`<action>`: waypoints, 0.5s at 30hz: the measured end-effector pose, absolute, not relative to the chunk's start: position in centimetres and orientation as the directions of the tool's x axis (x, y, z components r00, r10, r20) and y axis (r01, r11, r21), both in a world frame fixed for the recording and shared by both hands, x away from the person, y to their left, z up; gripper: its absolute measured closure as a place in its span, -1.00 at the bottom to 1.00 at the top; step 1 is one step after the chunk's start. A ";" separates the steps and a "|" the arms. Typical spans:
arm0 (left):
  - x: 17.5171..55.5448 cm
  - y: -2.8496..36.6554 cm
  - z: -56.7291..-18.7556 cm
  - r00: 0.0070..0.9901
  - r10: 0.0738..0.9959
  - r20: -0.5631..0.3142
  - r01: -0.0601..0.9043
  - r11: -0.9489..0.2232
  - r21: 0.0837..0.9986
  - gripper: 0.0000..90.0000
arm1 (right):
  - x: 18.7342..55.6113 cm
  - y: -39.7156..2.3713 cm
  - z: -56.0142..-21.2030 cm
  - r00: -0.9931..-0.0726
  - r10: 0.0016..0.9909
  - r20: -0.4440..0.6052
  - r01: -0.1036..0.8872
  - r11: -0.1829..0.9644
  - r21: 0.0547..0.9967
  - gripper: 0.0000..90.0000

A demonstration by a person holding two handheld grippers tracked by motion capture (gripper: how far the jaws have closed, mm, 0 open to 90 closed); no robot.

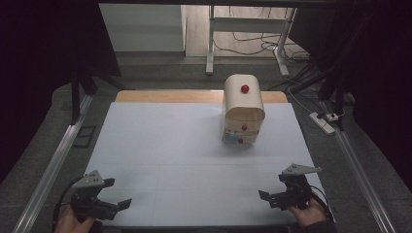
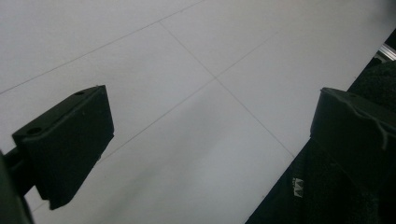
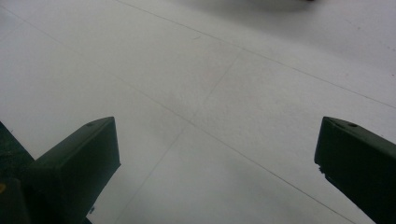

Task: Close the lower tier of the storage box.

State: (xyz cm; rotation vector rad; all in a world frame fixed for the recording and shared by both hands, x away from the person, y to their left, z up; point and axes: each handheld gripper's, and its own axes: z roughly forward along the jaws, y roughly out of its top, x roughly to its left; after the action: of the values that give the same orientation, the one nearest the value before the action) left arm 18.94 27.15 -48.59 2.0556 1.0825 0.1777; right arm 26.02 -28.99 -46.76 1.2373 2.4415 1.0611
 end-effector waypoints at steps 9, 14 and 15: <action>18.9 27.1 -48.6 0.625 0.747 -0.224 0.637 -0.323 0.699 -1.00 | 25.7 -29.7 -46.6 -0.611 0.781 0.128 0.627 0.379 0.681 -1.00; 18.9 27.2 -48.6 0.625 0.747 -0.225 0.637 -0.323 0.700 -1.00 | 25.5 -29.9 -46.5 -0.604 0.787 0.127 0.630 0.373 0.681 -1.00; 18.9 27.2 -48.6 0.625 0.747 -0.225 0.637 -0.323 0.700 -1.00 | 25.5 -30.0 -46.5 -0.604 0.787 0.126 0.628 0.373 0.683 -1.00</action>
State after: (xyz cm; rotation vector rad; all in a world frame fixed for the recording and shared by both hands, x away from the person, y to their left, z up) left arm 18.92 27.15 -48.59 2.0547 1.0831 0.1764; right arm 25.50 -29.99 -46.50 1.2661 2.4118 1.0497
